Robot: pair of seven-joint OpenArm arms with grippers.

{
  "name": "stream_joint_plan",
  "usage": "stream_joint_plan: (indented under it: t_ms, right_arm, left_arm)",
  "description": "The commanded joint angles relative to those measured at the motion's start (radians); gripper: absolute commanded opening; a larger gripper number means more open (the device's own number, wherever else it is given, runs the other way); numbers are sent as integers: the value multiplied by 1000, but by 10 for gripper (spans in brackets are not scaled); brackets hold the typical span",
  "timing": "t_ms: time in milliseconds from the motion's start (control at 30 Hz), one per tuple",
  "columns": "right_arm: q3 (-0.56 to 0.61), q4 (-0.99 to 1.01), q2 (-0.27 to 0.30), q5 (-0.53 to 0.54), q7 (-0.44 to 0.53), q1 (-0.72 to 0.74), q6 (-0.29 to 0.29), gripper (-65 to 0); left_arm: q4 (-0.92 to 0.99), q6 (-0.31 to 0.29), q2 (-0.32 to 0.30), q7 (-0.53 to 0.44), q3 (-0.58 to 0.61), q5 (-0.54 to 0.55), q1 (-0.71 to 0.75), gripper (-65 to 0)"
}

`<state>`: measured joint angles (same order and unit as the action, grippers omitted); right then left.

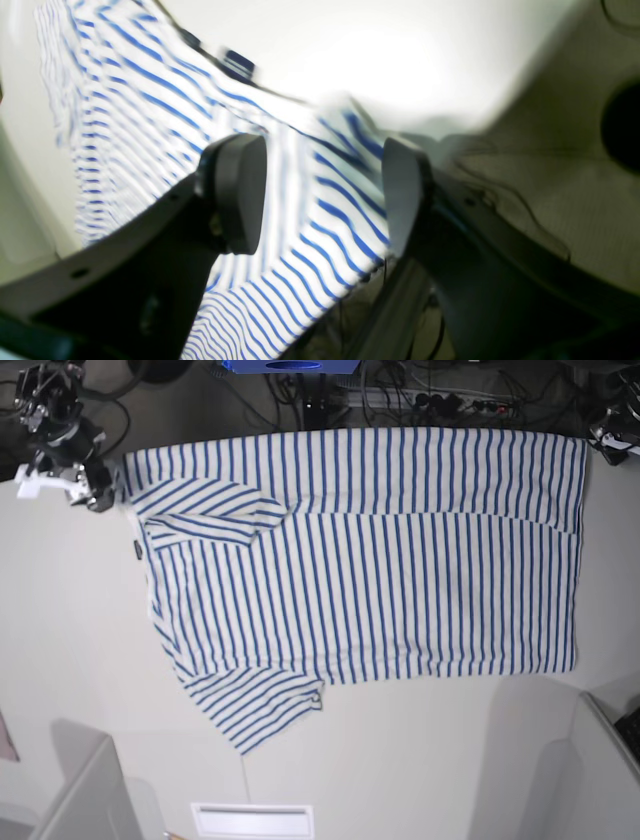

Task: Fold the T-shirt properly
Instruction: 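Drag the shirt toward the robot with both grippers, then release, then reach both grippers down to the shirt's hem corners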

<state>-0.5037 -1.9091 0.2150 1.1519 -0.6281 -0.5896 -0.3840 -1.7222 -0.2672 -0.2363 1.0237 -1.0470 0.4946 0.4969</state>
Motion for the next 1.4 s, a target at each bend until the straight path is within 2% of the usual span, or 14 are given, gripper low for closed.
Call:
stream_joint_plan:
  t_ms: [0, 233, 333, 433, 567, 700, 800, 867, 933, 1033, 1167, 1267, 1300, 1367]
  right_arm:
    - [6, -17, 22, 10, 14, 20, 12, -303]
    - [79, -14, 31, 9, 14, 188, 12, -303]
    - [141, 15, 33, -69, 0, 305, 12, -303]
    - [193, 82, 27, -175, -72, 442, 12, -303]
    - [244, 234, 31, -214, -92, 603, 30, -302]
    - [253, 454, 47, -217, -92, 773, 153, -302]
    - [254, 646, 64, -220, -91, 899, 216, -302]
    - [254, 781, 67, -267, -91, 989, 254, -302]
    - [254, 934, 60, -364, -74, 1086, 333, -302]
    - [253, 1213, 51, -520, 11, 1226, 483, -299]
    - [251, 1637, 37, -694, 235, 1414, 652, -297]
    - [250, 1821, 33, -763, 400, 1480, 672, -296]
    - [250, 1836, 21, -771, 429, 1485, 672, -294]
    - [253, 1822, -2, -774, 429, 1485, 672, -279]
  left_arm:
    - [-37, -2, -21, -19, -11, 8, -11, -197]
    - [-161, -2, -19, -18, -9, 8, -122, -194]
    - [-151, -1, -24, -18, 60, 6, -192, -197]
    - [-147, -1, -42, -18, 153, 5, -234, -201]
    - [-147, 1, -42, -18, 225, -21, -286, -201]
    - [-146, 1, -34, -18, 233, -169, -353, -201]
    - [-129, 1, -36, -18, 284, -250, -373, -201]
    - [-106, 1, -38, -18, 297, -282, -379, -201]
    - [-86, -2, -38, -18, 294, -284, -390, -201]
    - [-68, -2, -38, -19, 294, -284, -395, -201]
    - [-63, -2, -38, -19, 294, -287, -395, -201]
    - [-63, -2, -39, -19, 294, -290, -393, -201]
    - [-63, -2, -39, -19, 293, -290, -393, -201]
    - [-63, -2, -41, -19, 293, -290, -389, -201]
